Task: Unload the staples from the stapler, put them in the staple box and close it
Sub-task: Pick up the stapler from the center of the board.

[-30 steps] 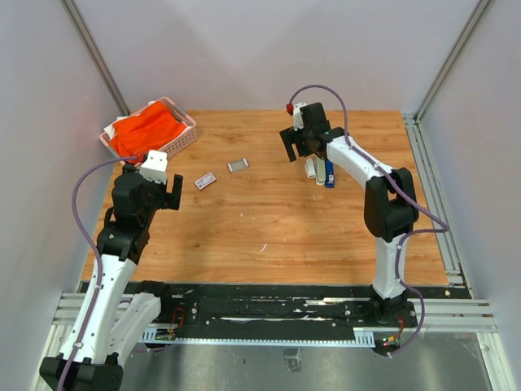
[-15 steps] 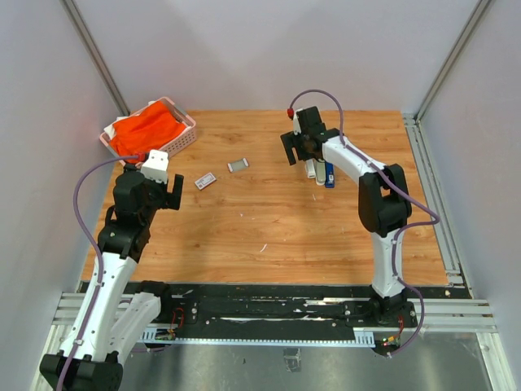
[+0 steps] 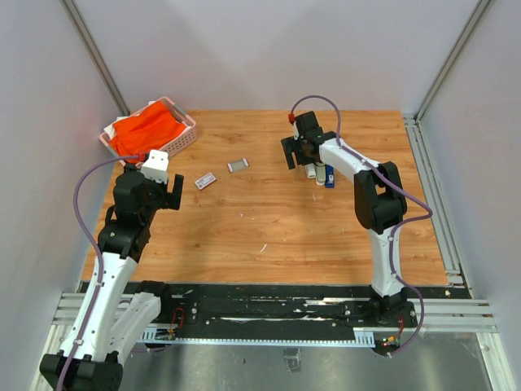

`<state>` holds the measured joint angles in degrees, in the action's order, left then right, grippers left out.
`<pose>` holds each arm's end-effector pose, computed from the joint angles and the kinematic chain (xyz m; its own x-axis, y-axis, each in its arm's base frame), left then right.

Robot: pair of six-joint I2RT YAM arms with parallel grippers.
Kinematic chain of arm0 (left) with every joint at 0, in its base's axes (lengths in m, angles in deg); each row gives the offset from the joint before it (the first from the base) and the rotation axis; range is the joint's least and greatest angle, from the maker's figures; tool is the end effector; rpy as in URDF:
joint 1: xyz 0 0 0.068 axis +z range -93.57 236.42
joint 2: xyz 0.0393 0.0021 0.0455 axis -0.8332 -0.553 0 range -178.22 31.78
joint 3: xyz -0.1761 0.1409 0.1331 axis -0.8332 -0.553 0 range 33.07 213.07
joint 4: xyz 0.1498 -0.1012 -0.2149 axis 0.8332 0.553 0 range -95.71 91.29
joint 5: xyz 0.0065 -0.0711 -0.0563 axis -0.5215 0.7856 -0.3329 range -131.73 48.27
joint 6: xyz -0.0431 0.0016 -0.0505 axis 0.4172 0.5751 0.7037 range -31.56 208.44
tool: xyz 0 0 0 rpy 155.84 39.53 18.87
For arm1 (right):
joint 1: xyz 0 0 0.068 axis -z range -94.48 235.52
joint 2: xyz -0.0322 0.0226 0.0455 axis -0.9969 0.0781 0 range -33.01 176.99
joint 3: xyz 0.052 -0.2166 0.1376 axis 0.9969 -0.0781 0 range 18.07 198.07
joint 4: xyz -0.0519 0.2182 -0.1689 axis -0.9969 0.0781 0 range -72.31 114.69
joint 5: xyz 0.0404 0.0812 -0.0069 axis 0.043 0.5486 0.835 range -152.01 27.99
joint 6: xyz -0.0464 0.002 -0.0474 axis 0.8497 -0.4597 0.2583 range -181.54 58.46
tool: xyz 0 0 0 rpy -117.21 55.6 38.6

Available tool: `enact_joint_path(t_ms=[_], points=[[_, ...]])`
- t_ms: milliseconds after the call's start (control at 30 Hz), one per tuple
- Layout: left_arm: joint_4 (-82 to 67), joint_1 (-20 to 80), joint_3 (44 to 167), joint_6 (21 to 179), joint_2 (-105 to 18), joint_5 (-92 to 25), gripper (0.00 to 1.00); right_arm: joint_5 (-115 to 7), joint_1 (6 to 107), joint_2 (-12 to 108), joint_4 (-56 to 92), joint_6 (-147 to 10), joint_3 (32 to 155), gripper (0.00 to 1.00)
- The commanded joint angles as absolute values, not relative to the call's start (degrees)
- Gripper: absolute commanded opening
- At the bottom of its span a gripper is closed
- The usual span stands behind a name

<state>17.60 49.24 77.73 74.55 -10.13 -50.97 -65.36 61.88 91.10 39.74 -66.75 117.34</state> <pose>0.2116 -0.0182 0.3107 -0.3444 0.2821 -0.8954 0.0587 0.9584 0.2794 0.4724 0.2033 0.1733 -0.6990 -0.2069 -0.6845 -0.3014 0.9533 0.0196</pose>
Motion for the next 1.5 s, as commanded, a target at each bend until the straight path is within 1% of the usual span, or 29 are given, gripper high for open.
enact_joint_path(t_ms=[0, 200, 367, 900, 1267, 1467], points=[[16.97, 49.57, 77.73, 74.04, -9.82, -51.03, 0.98, -67.23, 61.70, 91.45, 41.25, -68.82, 116.73, 0.80], [16.80, 49.57, 77.65, 73.97, -9.94, -50.96, 0.98, -67.26, 61.70, 90.32, 41.30, -69.08, 116.61, 0.80], [16.71, 49.57, 77.46, 74.02, -10.05, -50.96, 0.98, -70.07, 61.70, 89.42, 41.38, -69.10, 116.31, 0.80], [16.44, 49.60, 77.28, 73.85, -9.97, -50.96, 0.98, -68.51, 60.33, 87.10, 41.73, -68.28, 115.83, 0.81], [16.44, 49.57, 77.19, 73.76, -9.79, -50.93, 0.98, -74.21, 59.85, 88.91, 42.49, -68.64, 116.30, 0.81], [16.45, 49.58, 77.18, 73.77, -9.70, -50.96, 0.98, -73.87, 59.83, 89.39, 42.53, -68.49, 116.77, 0.80]])
